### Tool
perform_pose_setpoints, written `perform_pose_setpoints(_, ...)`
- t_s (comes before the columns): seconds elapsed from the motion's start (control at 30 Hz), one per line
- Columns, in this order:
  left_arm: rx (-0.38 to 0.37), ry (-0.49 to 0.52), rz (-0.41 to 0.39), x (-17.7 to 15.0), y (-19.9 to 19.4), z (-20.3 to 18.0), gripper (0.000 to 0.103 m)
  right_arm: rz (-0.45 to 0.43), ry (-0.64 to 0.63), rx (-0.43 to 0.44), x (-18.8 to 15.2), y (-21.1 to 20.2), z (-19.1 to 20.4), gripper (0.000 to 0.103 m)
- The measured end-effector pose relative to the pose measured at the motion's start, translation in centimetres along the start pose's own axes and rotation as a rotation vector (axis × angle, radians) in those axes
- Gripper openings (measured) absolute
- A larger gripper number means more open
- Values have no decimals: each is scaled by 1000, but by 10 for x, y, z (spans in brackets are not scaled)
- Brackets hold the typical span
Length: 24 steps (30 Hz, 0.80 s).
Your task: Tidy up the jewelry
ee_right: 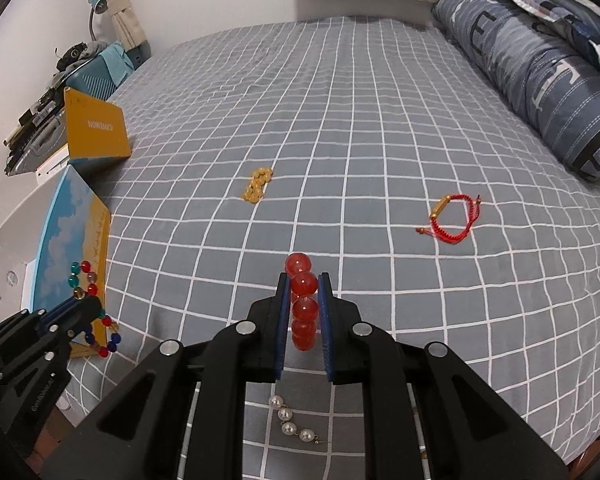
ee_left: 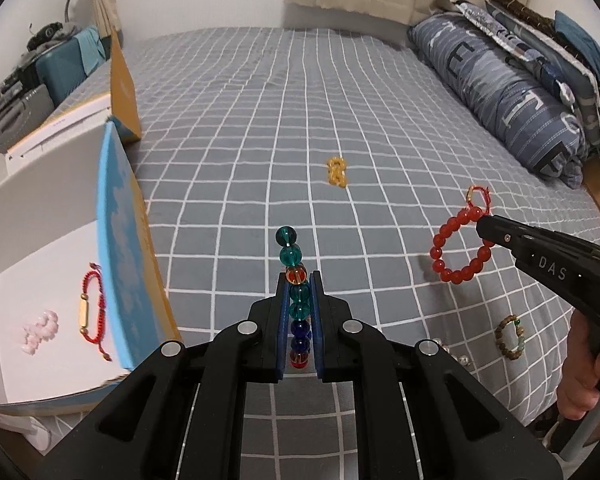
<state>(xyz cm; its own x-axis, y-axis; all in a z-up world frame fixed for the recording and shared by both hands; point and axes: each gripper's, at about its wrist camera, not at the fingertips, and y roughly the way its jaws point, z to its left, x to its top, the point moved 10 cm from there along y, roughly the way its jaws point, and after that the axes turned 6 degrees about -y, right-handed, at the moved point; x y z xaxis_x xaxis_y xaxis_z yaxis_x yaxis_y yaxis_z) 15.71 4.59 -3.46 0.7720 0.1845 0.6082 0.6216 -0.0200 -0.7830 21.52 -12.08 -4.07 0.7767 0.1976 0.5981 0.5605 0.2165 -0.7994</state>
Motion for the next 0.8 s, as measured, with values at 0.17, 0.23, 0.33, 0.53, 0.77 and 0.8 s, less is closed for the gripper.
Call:
perform_pose_setpoints(0.17,-3,-8,-28,8,-12,5,9,-25,-5,-13,5,-11,4,13)
perform_pose_setpoints(0.23,8,-9,-42,12,-17,8,9,-35,-7,-17,8,-15,5,13)
perform_pose_setpoints(0.33,12,-10,-56,17,-21,11,9,-50,-11,-25,11,-22,8,13)
perform_pose_setpoints(0.53,41,-7,-89,28,-31,18,9,-81,-26,-39,24,-34,16,13)
perform_pose_setpoints(0.77,57,-21,-127,39,-55,33,9,-112,-48,-33,39,-47,38,13)
perform_pose_setpoints(0.8,58,-24,-131,40,-58,36,9,-115,-52,-30,40,-48,42,13)
